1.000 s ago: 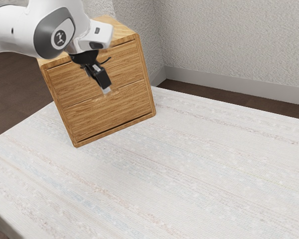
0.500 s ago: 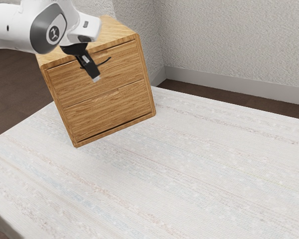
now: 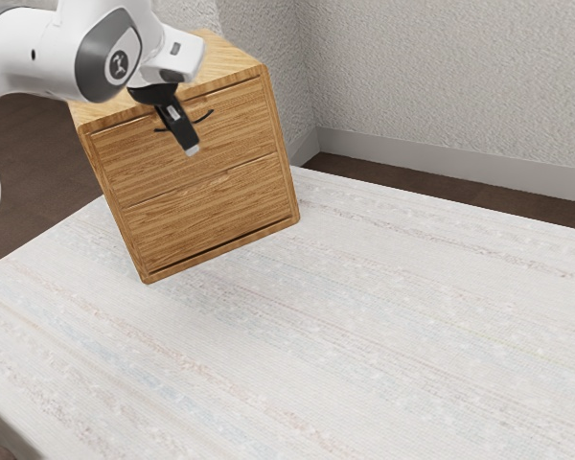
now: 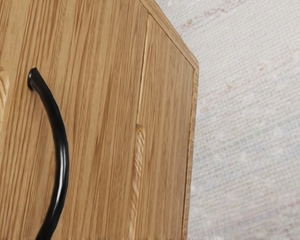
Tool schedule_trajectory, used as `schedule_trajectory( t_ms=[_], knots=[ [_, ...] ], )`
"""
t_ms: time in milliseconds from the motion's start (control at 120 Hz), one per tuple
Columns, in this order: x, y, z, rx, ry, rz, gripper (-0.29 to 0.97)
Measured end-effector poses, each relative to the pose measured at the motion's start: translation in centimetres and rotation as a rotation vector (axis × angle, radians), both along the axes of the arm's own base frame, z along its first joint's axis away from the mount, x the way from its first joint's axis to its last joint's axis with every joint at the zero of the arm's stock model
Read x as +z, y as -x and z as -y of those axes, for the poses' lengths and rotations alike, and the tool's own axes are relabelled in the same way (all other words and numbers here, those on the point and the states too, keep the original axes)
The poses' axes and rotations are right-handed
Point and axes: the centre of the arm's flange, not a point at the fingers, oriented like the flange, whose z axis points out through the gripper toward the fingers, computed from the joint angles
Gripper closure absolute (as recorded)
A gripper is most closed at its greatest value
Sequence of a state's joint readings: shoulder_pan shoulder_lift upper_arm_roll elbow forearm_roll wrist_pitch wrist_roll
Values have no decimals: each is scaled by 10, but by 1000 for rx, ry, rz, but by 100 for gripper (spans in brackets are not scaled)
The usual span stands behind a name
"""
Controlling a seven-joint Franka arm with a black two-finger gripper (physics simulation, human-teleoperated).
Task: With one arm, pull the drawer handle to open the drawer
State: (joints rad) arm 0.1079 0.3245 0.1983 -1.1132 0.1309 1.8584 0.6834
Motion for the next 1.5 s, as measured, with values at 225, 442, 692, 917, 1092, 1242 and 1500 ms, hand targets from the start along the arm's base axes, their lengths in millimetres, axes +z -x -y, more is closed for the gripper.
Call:
schedule_trajectory(
  t_ms=[225, 442, 692, 917, 1092, 1242, 1500],
  knots=[
    [-2, -1, -11, -6, 8, -6, 0],
    [-4, -4, -17, -5, 2, -15, 0],
    [-15, -9, -19, -15, 2, -37, 0],
    [-17, -10, -18, -22, 3, -43, 0],
    [-20, -11, -13, -33, 5, -49, 0],
    [-19, -11, -14, -33, 4, -48, 0],
    [-14, -13, -17, -34, -5, -32, 0]
  ],
)
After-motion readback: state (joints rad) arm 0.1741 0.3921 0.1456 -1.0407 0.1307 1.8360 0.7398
